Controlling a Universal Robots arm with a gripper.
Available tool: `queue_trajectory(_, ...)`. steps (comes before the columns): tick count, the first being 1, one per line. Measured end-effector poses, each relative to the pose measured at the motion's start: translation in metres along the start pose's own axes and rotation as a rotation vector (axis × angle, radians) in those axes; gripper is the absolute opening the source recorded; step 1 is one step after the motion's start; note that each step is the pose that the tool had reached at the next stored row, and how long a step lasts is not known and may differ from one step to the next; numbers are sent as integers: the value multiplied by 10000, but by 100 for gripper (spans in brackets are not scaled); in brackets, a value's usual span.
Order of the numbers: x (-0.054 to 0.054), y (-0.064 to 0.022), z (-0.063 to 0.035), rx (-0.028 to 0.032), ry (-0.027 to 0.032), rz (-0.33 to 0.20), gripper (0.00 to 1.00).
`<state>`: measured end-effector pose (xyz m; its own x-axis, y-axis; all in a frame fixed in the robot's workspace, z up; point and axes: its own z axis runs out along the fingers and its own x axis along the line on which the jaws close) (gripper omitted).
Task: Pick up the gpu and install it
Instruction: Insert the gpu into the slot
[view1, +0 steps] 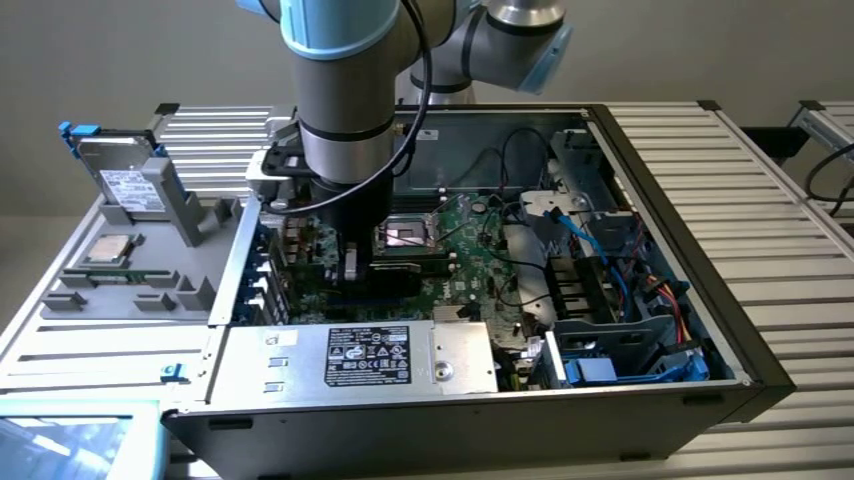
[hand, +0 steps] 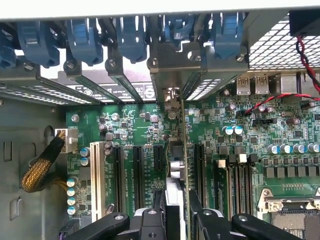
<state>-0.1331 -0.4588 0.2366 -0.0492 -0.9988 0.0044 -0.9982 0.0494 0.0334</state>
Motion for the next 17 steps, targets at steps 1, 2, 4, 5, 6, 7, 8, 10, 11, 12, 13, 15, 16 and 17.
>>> queue_trajectory(1,0,0,3,0,0,-1,29)
queue_trajectory(2,0,0,5,-1,1,-1,29)
queue_trajectory(4,-1,1,11,-2,3,0,29)
queue_trajectory(5,-4,0,21,5,-11,0,29)
queue_trajectory(6,-4,1,24,5,-6,0,29)
queue_trajectory(7,-4,2,24,3,-3,-1,29)
queue_trajectory(8,-4,2,23,2,-1,-2,29)
queue_trajectory(10,-3,2,22,0,1,-1,29)
queue_trajectory(11,-3,3,20,1,0,0,29)
queue_trajectory(12,-3,3,18,1,-1,0,29)
queue_trajectory(13,-3,3,18,1,-2,0,29)
queue_trajectory(15,-4,-6,14,-5,3,2,29)
queue_trajectory(16,-4,-14,12,-7,6,6,29)
queue_trajectory(17,-4,-14,12,-3,6,5,29)
